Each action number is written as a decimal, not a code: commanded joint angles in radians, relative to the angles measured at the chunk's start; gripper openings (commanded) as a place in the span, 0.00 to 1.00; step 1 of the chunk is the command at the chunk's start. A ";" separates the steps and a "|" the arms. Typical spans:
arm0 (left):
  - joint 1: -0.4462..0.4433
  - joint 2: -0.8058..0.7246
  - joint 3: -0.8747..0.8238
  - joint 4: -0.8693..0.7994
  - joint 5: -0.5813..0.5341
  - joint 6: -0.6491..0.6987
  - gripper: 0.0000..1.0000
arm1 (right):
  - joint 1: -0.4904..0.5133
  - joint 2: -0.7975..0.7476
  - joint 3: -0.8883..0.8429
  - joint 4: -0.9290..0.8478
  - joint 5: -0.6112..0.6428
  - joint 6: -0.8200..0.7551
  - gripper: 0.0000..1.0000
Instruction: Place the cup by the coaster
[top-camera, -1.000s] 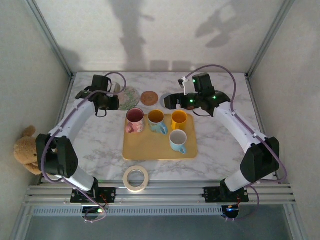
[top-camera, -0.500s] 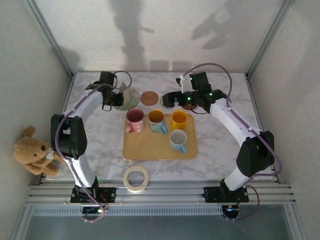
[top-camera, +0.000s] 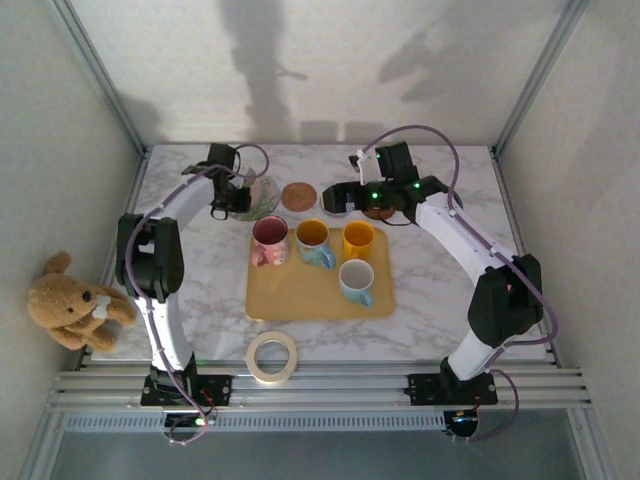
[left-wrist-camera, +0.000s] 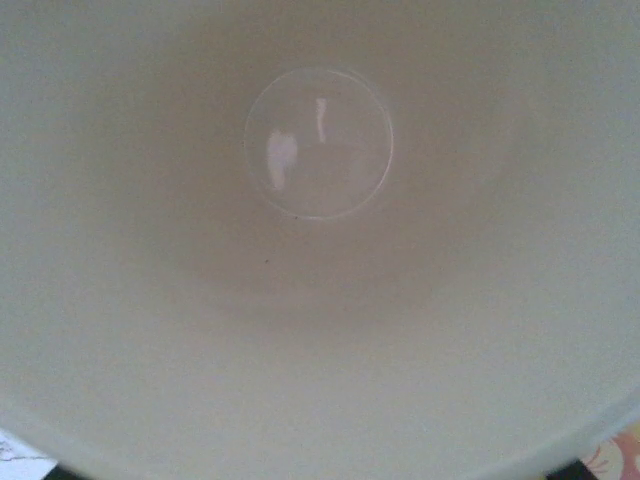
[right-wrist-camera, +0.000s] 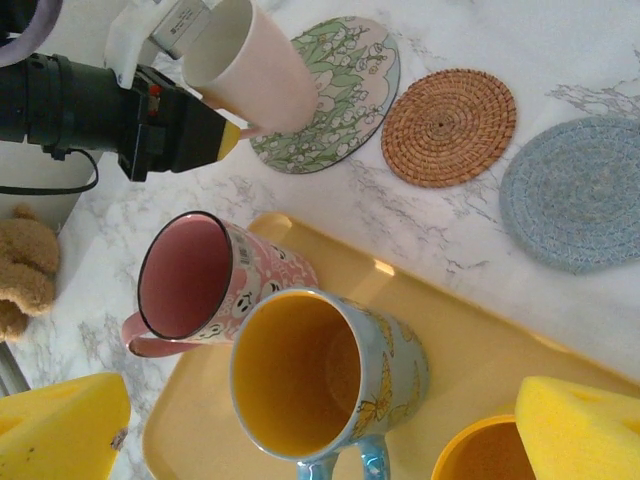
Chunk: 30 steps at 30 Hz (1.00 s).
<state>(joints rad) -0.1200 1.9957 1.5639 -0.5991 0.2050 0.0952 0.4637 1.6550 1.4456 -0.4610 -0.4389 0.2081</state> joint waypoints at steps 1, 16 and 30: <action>0.011 0.006 0.048 0.057 -0.024 0.017 0.00 | 0.010 0.011 0.036 -0.008 0.003 -0.013 0.99; 0.017 0.027 0.053 0.073 -0.069 0.032 0.04 | 0.009 0.008 0.022 -0.010 0.004 -0.016 0.99; 0.017 0.055 0.080 0.059 -0.063 0.026 0.22 | 0.009 0.010 0.026 -0.011 0.003 -0.018 0.99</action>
<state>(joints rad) -0.1131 2.0491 1.5967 -0.5716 0.1600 0.1089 0.4637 1.6550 1.4456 -0.4610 -0.4385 0.2016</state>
